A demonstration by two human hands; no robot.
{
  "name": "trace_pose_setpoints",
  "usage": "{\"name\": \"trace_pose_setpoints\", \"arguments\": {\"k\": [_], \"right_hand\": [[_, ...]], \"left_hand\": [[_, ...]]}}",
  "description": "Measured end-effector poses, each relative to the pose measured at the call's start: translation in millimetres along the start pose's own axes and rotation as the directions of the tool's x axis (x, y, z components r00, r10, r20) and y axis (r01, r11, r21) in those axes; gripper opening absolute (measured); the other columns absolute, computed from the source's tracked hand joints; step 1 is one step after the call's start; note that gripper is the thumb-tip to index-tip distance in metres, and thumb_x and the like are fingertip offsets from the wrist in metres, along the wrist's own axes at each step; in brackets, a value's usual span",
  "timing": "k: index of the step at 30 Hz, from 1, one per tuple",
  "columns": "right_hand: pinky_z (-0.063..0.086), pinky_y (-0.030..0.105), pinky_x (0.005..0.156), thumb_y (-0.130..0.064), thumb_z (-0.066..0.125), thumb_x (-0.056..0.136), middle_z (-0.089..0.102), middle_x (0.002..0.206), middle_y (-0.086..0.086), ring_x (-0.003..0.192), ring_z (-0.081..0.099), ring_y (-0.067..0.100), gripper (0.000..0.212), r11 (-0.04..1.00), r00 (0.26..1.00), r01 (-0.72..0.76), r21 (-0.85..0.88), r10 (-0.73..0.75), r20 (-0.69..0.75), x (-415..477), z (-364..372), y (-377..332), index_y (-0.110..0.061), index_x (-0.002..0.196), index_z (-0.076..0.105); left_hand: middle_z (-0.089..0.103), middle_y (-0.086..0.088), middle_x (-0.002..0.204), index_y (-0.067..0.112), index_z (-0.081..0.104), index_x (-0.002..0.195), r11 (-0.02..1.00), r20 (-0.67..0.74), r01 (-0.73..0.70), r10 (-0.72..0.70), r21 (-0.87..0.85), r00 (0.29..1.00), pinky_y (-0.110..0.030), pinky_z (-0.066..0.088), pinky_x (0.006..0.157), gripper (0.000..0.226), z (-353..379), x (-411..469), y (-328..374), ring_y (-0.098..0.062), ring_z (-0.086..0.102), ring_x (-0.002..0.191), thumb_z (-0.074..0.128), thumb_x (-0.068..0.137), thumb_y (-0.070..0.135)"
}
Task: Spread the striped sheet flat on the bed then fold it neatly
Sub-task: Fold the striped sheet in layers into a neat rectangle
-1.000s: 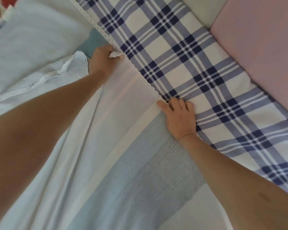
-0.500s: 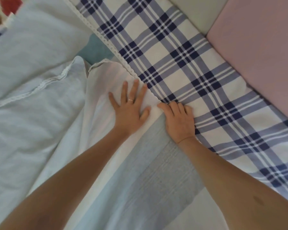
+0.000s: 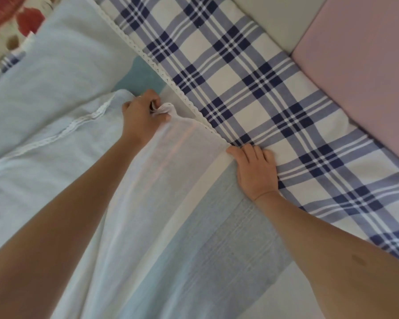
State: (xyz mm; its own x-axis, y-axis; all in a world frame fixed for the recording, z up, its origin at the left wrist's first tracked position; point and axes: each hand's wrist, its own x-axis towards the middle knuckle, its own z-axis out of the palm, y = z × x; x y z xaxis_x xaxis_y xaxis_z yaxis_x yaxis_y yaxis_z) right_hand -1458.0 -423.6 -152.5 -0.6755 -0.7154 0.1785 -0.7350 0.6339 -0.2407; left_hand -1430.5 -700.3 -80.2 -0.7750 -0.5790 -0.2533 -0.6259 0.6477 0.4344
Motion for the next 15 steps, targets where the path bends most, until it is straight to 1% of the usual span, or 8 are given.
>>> {"name": "trace_pose_setpoints", "arguments": {"k": [2,3,5,6,7,9,12,15], "right_hand": [[0.028,0.032,0.072,-0.008,0.044,0.079,0.055,0.084,0.003,0.073,0.048,0.023,0.038,1.000,1.000,0.011,-0.003,-0.011,0.005,0,0,0,-0.021,0.115,0.047],[0.028,0.032,0.071,-0.008,0.043,0.079,0.055,0.084,0.004,0.072,0.049,0.024,0.038,1.000,1.000,0.013,-0.010,-0.013,-0.002,1,0,0,-0.021,0.114,0.047],[0.028,0.032,0.070,-0.009,0.042,0.080,0.055,0.083,0.004,0.071,0.050,0.024,0.035,1.000,1.000,0.012,0.004,-0.012,-0.009,1,-1,-1,-0.021,0.113,0.046],[0.028,0.033,0.070,-0.009,0.041,0.081,0.056,0.083,0.004,0.070,0.051,0.024,0.033,1.000,1.000,0.010,0.021,-0.010,-0.006,1,-1,-1,-0.020,0.112,0.046],[0.028,0.033,0.070,-0.009,0.041,0.082,0.056,0.084,0.004,0.070,0.051,0.024,0.031,0.999,1.000,0.004,0.040,-0.004,-0.003,2,-1,-1,-0.019,0.111,0.046],[0.028,0.033,0.069,-0.011,0.039,0.084,0.057,0.084,0.005,0.071,0.051,0.024,0.028,0.998,1.000,0.001,0.062,-0.001,-0.003,1,0,0,-0.019,0.110,0.046],[0.028,0.033,0.070,-0.013,0.039,0.086,0.059,0.086,0.005,0.074,0.048,0.023,0.027,0.997,1.000,-0.005,0.072,0.006,-0.015,-1,3,0,-0.018,0.111,0.046],[0.030,0.032,0.071,-0.014,0.039,0.088,0.060,0.088,0.004,0.074,0.052,0.023,0.022,0.996,1.000,-0.016,0.090,0.014,0.016,0,3,1,-0.017,0.109,0.047]], "left_hand": [[0.054,0.000,0.078,0.015,0.047,0.091,0.997,0.047,-0.078,0.077,0.012,0.996,-0.027,0.034,0.062,0.019,-2,3,4,-0.020,0.050,0.071,0.065,0.087,0.022],[0.054,-0.001,0.078,0.013,0.049,0.093,0.992,0.040,-0.112,0.110,0.051,0.993,-0.028,0.037,0.060,0.016,0,4,6,-0.020,0.051,0.069,0.061,0.091,0.024],[0.057,-0.006,0.077,0.008,0.054,0.095,0.983,-0.056,-0.150,0.157,0.104,0.986,-0.031,0.039,0.059,0.014,5,4,10,-0.023,0.053,0.069,0.056,0.094,0.022],[0.059,-0.009,0.079,0.007,0.055,0.095,0.985,-0.117,-0.151,0.160,0.085,0.980,-0.032,0.040,0.060,0.010,8,6,13,-0.025,0.054,0.070,0.054,0.095,0.017],[0.061,-0.010,0.082,0.006,0.056,0.094,0.987,-0.167,-0.150,0.158,0.060,0.973,-0.031,0.039,0.061,0.006,12,9,17,-0.025,0.055,0.072,0.052,0.094,0.010],[0.062,-0.008,0.085,0.006,0.058,0.093,0.994,-0.215,-0.111,0.112,0.014,0.970,-0.028,0.037,0.064,0.012,23,15,24,-0.019,0.051,0.075,0.046,0.090,0.002],[0.063,-0.005,0.085,0.010,0.056,0.088,0.997,-0.293,-0.004,-0.020,-0.081,0.956,-0.031,0.040,0.066,0.015,51,22,26,-0.018,0.051,0.077,0.045,0.086,0.000],[0.062,-0.004,0.085,0.012,0.055,0.088,0.999,-0.438,0.043,-0.025,0.031,0.898,-0.030,0.035,0.077,0.012,74,20,23,-0.022,0.051,0.081,0.044,0.087,0.008]]}}
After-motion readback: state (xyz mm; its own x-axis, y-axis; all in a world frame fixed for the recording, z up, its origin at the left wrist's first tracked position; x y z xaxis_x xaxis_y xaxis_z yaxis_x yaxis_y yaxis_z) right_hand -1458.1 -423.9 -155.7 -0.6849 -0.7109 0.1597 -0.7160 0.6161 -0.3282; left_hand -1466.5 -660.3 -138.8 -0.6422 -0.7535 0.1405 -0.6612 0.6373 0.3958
